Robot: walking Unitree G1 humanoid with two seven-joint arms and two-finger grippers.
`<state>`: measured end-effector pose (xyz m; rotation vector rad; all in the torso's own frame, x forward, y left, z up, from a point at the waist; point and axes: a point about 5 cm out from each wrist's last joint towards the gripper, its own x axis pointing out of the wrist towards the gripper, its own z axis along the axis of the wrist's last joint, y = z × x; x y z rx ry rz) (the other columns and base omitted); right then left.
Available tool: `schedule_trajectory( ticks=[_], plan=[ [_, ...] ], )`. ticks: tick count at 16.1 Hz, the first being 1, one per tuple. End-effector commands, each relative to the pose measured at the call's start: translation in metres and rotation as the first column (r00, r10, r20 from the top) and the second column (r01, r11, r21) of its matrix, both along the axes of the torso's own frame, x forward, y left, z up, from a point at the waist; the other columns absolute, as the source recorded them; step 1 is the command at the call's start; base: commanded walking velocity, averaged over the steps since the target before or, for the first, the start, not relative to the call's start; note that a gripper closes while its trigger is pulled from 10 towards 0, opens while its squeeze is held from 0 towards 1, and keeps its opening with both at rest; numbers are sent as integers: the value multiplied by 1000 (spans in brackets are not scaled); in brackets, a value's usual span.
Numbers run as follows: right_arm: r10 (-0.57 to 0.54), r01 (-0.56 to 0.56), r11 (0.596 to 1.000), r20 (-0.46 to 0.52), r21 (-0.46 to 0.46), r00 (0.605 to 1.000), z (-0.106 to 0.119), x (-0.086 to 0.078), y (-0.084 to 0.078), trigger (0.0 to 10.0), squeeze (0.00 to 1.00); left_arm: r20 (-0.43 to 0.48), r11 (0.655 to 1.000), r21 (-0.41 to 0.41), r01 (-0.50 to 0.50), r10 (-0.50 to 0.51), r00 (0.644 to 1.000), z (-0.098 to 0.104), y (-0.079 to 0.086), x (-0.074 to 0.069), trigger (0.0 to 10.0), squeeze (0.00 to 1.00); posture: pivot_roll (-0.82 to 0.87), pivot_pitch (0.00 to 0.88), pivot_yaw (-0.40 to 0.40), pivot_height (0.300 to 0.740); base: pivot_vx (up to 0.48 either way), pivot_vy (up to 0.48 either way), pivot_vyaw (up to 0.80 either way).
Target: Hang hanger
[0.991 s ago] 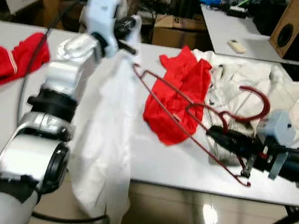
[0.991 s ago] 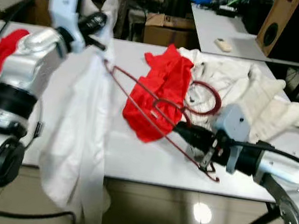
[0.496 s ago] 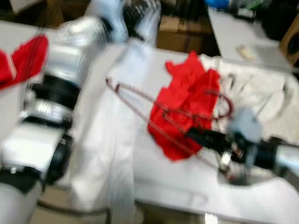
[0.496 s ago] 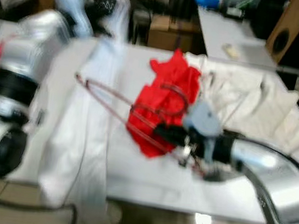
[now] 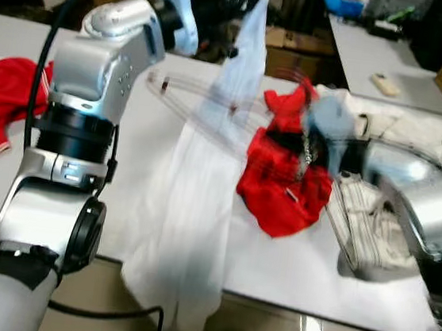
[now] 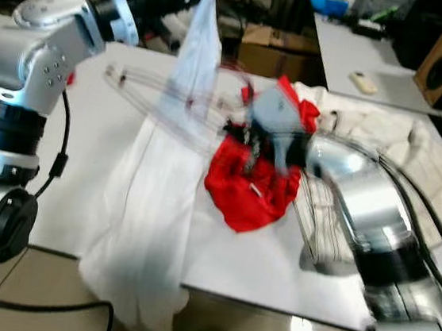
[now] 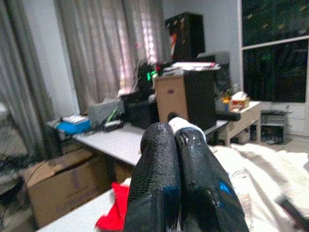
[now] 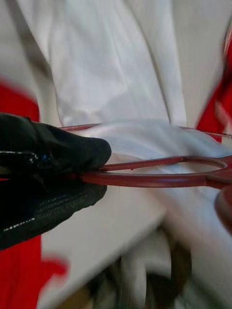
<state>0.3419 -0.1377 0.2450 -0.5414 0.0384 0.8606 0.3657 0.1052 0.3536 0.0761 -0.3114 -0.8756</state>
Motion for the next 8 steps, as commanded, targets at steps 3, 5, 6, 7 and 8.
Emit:
schedule_trajectory(
  ticks=[3, 5, 6, 7, 8],
  plan=[
    [-173, 120, 971, 259, 208, 950, 69, 33, -13, 10000, 0, 236, 940, -322, -115, 197, 952, 75, 24, -12, 10000, 0, -89, 0, -17, 740, 0, 0, 0],
    [-229, 62, 923, 412, 380, 882, 113, 33, -16, 10000, 0, 284, 845, -512, -155, 337, 897, 107, 56, -23, 10000, 0, -83, 0, -27, 740, 0, 0, 0],
    [-233, 43, 918, 447, 394, 864, 116, 34, -17, 10000, 0, 302, 848, -515, -122, 313, 900, 107, 55, -29, 10000, 0, -83, 0, -28, 740, 0, 0, 0],
    [-223, 34, 921, 453, 389, 863, 114, 35, -15, 10000, 0, 306, 854, -508, -113, 302, 903, 105, 52, -30, 10000, 0, -83, 0, -28, 740, 0, 0, 0],
    [-187, 11, 933, 458, 359, 869, 102, 36, -11, 10000, 0, 304, 874, -474, -104, 273, 913, 94, 43, -29, 10000, 0, -86, 0, -25, 740, 0, 0, 0]
  ],
)
